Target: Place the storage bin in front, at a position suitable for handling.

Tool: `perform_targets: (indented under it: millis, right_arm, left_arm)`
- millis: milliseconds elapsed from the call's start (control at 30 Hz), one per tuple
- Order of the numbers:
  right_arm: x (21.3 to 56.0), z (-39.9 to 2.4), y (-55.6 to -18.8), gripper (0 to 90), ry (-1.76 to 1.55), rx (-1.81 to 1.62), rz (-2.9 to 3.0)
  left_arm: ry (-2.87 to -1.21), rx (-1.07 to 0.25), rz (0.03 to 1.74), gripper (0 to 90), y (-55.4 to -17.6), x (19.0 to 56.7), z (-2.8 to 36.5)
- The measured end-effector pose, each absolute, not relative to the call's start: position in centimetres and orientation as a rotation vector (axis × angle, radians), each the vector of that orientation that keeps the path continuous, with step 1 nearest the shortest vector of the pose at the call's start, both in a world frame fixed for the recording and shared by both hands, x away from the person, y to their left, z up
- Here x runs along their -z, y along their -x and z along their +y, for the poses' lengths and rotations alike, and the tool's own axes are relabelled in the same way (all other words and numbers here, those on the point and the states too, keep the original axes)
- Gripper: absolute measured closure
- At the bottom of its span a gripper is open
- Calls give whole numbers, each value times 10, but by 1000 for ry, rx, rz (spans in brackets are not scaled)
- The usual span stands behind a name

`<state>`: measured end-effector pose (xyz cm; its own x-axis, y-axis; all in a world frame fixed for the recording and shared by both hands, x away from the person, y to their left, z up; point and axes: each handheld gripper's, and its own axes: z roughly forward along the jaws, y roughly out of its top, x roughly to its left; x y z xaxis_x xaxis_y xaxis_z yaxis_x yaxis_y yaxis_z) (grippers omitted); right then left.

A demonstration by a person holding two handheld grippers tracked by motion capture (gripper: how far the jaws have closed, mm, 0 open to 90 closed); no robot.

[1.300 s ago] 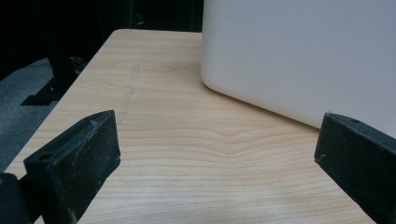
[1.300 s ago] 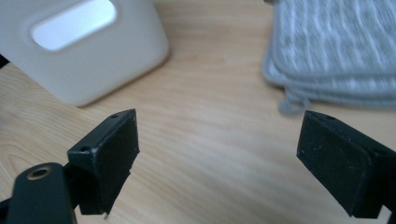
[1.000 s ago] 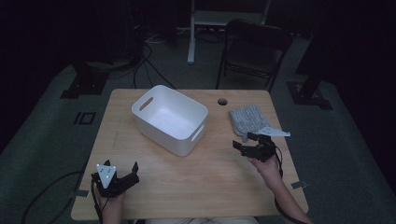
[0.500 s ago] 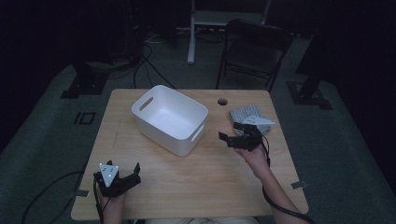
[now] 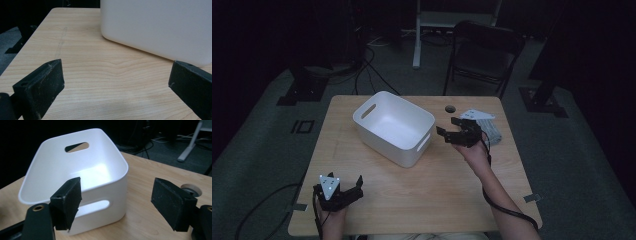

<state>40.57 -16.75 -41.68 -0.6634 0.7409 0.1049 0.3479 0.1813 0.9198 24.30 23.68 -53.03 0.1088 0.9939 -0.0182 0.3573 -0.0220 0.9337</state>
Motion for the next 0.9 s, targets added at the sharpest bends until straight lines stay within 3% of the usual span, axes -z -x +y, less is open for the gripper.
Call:
perform_targets:
  millis: [900]
  right_arm:
    - [424,-116,-471,325,-1093,-1332,2226]
  left_arm:
    - [-1537,-875,1397,3,-245,532,239]
